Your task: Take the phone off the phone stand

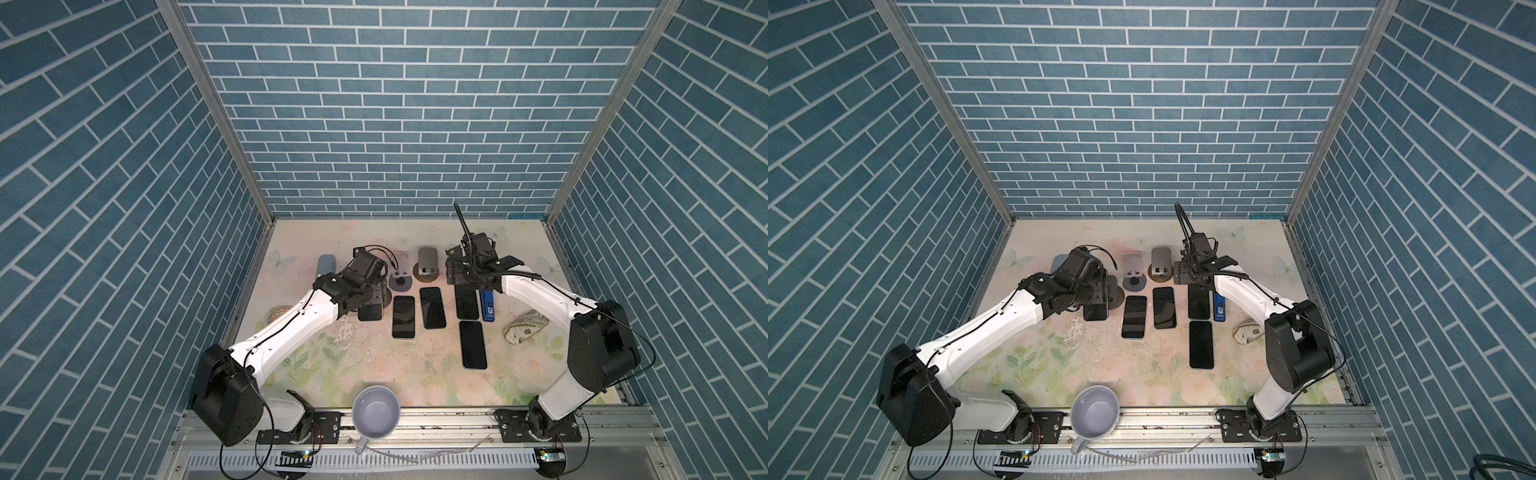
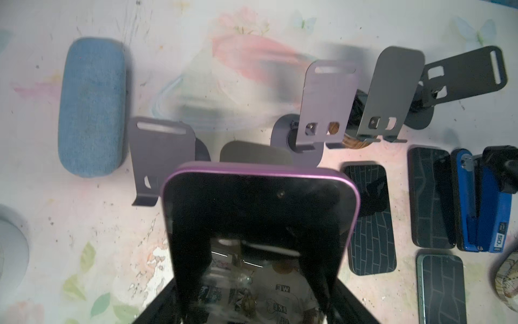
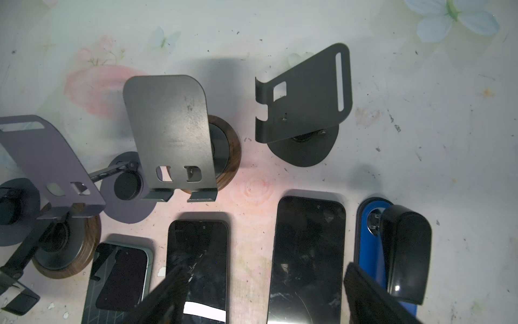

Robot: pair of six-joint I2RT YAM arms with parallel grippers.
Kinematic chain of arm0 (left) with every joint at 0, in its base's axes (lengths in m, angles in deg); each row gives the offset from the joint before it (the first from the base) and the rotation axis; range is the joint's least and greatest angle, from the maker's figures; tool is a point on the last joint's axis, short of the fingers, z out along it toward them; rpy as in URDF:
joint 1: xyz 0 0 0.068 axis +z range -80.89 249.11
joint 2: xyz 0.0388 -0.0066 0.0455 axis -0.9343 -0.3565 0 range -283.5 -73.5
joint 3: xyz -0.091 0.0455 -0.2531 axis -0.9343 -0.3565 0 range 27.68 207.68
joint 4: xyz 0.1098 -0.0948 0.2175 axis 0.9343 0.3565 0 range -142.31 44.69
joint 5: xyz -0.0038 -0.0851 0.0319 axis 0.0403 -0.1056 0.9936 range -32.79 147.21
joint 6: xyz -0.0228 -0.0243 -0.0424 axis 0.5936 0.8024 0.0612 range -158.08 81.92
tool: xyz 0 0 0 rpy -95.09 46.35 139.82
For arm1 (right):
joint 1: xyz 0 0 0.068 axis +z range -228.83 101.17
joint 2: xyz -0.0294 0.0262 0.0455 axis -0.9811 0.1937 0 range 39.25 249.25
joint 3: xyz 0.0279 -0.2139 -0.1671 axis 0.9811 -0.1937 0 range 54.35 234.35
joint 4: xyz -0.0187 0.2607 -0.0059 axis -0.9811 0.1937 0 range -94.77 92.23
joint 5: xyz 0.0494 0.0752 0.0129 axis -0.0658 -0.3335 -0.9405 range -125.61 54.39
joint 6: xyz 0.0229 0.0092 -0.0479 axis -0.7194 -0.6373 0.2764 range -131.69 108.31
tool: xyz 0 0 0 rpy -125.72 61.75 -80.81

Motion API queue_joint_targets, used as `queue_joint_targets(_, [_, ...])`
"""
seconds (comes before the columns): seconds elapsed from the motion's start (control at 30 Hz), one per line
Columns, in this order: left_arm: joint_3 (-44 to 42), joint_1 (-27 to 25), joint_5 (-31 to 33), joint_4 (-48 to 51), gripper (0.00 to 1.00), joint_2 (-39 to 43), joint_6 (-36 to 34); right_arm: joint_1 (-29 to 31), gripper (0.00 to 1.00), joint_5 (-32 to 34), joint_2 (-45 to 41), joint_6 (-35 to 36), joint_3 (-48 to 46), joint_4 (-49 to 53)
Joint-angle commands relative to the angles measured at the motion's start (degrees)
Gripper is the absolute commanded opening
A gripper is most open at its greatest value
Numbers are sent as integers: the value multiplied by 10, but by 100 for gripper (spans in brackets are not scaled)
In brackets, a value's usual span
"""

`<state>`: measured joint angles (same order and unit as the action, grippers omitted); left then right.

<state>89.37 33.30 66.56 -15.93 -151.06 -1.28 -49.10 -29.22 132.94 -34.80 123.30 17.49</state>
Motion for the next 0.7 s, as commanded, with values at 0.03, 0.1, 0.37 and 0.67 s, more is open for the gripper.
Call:
queue_joint_targets(0.03, [-50,-6,0,14,57,26,57,2,88,-4,-18,3,-8,-5])
queue_joint_targets(0.1, [-64,-9,1,22,57,30,68,2,88,-4,-17,4,-9,-8])
queue_joint_targets(0.37, [-113,-20,-12,19,58,10,93,2,88,-7,-9,6,-7,-16])
queue_joint_targets(0.67, [-136,-29,-27,11,58,-48,90,2,88,2,-16,12,-18,-20])
